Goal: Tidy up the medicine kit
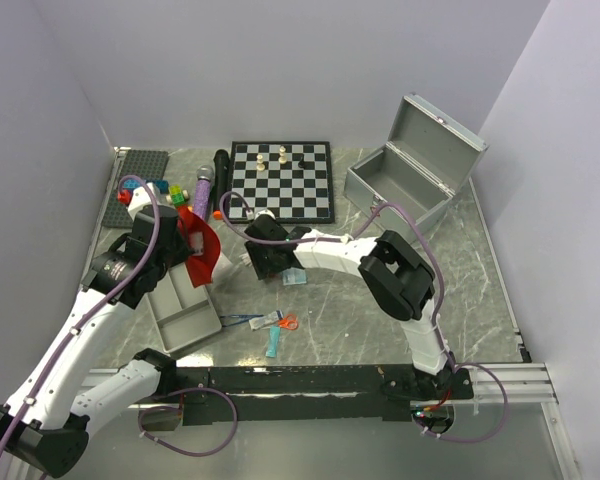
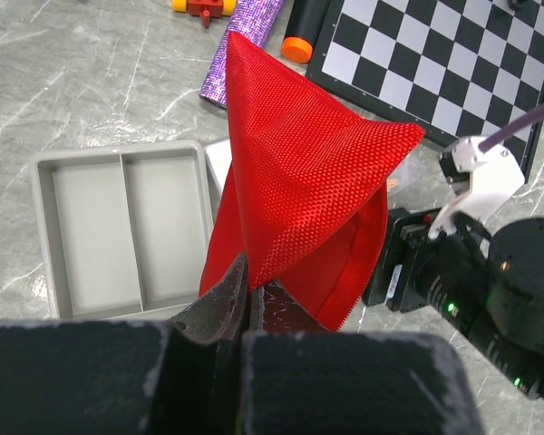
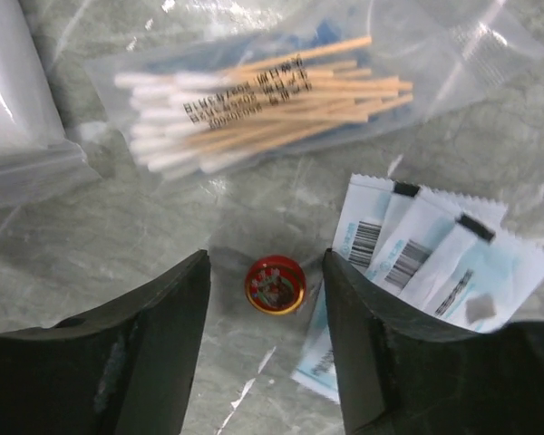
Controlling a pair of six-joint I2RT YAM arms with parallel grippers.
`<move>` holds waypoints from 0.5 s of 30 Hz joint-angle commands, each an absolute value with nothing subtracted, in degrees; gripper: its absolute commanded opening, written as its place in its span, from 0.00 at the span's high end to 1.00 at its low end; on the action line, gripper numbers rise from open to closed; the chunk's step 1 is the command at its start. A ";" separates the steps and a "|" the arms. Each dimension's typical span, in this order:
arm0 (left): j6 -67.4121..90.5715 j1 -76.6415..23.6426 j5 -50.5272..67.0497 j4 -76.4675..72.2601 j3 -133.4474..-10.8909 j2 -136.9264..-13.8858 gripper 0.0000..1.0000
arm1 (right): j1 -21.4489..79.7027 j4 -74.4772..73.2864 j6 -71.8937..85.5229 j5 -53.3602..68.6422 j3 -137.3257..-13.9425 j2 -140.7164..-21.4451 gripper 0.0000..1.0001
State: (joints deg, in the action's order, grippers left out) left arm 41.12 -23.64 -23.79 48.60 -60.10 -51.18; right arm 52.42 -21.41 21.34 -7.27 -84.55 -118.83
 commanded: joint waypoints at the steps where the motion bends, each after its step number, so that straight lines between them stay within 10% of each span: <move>1: 40.69 -23.38 -23.12 45.88 -60.03 -50.27 0.99 | 53.26 -25.49 21.18 -10.63 -81.56 -116.02 0.36; 15: 41.13 -23.38 -22.59 45.79 -59.77 -50.19 0.99 | 56.25 -24.87 20.39 -16.61 -80.59 -112.59 0.33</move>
